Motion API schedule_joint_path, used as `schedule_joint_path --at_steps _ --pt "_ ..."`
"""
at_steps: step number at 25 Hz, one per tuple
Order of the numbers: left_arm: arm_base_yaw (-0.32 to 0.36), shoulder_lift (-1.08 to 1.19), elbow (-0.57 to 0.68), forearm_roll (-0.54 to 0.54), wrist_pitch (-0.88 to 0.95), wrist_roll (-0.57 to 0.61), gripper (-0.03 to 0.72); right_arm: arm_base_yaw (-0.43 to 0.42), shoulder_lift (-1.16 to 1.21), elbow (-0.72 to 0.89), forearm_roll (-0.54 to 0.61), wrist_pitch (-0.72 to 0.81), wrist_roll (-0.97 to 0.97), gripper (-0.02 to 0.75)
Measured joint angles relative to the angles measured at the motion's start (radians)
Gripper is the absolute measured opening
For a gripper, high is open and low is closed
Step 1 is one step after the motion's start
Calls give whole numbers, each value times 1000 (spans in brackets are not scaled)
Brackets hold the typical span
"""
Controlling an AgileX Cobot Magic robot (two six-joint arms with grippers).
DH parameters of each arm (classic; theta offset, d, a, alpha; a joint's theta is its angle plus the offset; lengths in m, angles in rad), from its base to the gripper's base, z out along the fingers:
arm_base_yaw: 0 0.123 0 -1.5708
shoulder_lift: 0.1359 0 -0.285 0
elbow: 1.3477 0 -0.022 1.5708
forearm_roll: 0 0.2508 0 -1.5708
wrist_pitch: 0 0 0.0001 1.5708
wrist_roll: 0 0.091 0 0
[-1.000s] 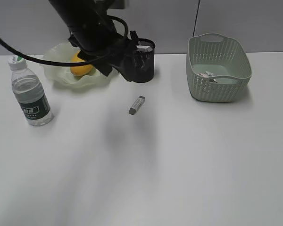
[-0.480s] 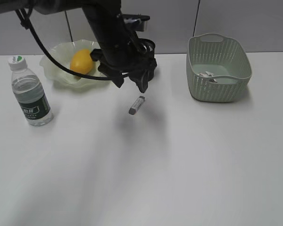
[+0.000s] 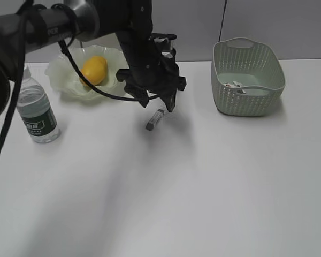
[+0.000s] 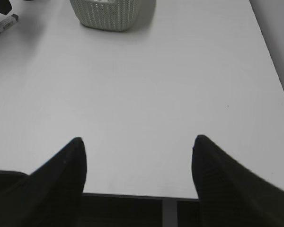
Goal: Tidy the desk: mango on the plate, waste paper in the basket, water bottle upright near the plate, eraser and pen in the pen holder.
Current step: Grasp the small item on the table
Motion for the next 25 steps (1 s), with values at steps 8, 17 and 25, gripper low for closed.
schedule_joint_path --at_steps 8,17,25 --pt "-1 53 -35 41 -91 0 545 0 -6 0 0 19 -2 455" --pt "-1 68 -42 43 -148 0 544 0 -6 0 -1 41 -13 426" --pt "-1 77 -42 43 -175 0 542 0 -8 -12 -58 81 -13 424"
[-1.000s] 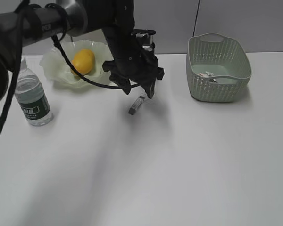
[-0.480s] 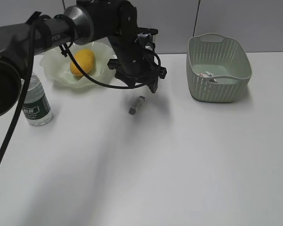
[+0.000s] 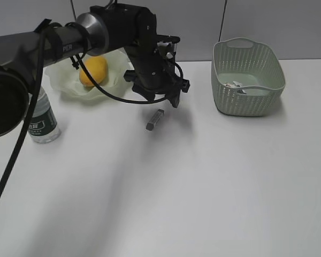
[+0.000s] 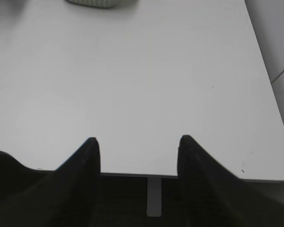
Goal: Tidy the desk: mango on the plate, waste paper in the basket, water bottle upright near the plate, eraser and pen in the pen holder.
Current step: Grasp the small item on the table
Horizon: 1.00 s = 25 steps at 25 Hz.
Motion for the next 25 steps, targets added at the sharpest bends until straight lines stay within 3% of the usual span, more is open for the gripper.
schedule_joint_path --at_steps 5,12,25 --pt "0 0 0 -1 -6 0 528 0 0 1 -23 -9 -4 424" --pt "0 0 0 -4 -12 0 526 0 0 45 -16 -147 -7 424" --pt "0 21 -1 -2 -65 54 504 0 0 46 -14 -165 -7 424"
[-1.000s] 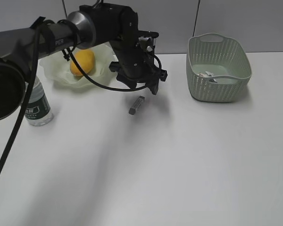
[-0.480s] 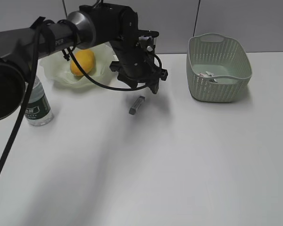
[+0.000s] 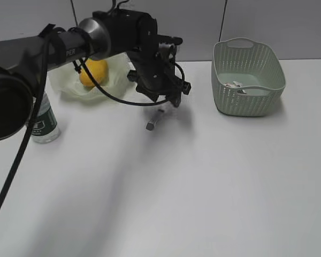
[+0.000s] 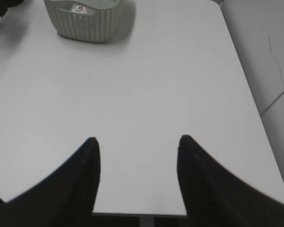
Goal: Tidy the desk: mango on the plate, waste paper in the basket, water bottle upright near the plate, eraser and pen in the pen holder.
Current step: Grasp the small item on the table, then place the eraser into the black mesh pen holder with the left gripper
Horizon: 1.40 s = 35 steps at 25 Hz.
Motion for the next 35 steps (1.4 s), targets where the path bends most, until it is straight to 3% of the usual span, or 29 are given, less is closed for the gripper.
schedule_joint_path --at_steps 14,19,23,35 --pt "0 28 0 58 62 17 386 0 0 0 1 -4 0 423" --pt "0 28 0 58 75 9 274 0 0 0 1 -4 0 423" --pt "0 28 0 61 75 8 143 0 0 0 1 -4 0 423" --pt "0 -134 -11 104 21 6 139 0 0 0 1 -4 1 423"
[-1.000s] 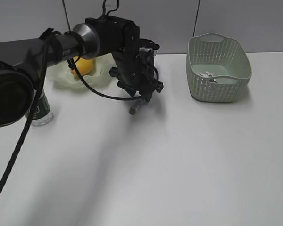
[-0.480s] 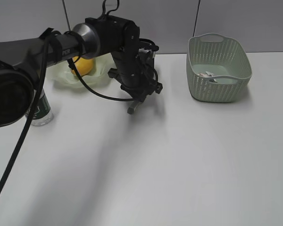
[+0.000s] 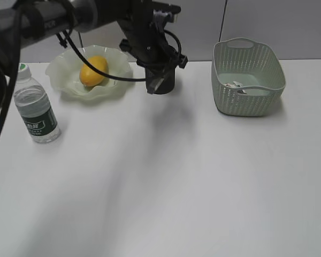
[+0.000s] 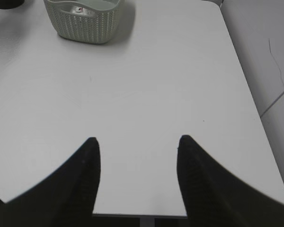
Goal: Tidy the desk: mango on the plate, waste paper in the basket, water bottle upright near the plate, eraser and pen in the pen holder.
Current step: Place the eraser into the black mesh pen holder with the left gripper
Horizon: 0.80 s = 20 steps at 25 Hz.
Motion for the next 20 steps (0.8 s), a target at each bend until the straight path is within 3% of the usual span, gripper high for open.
schedule_joint_path --at_steps 6,13,16,20 --pt "30 -103 -1 22 -64 0 139 0 0 0 0 -1 1 423" --pt "154 -194 -1 -83 -129 0 139 0 0 0 0 -1 1 423" --pt "223 -216 -1 -179 -201 28 139 0 0 0 0 -1 1 423" --pt "283 -206 -1 -424 -280 261 139 0 0 0 0 -1 2 423"
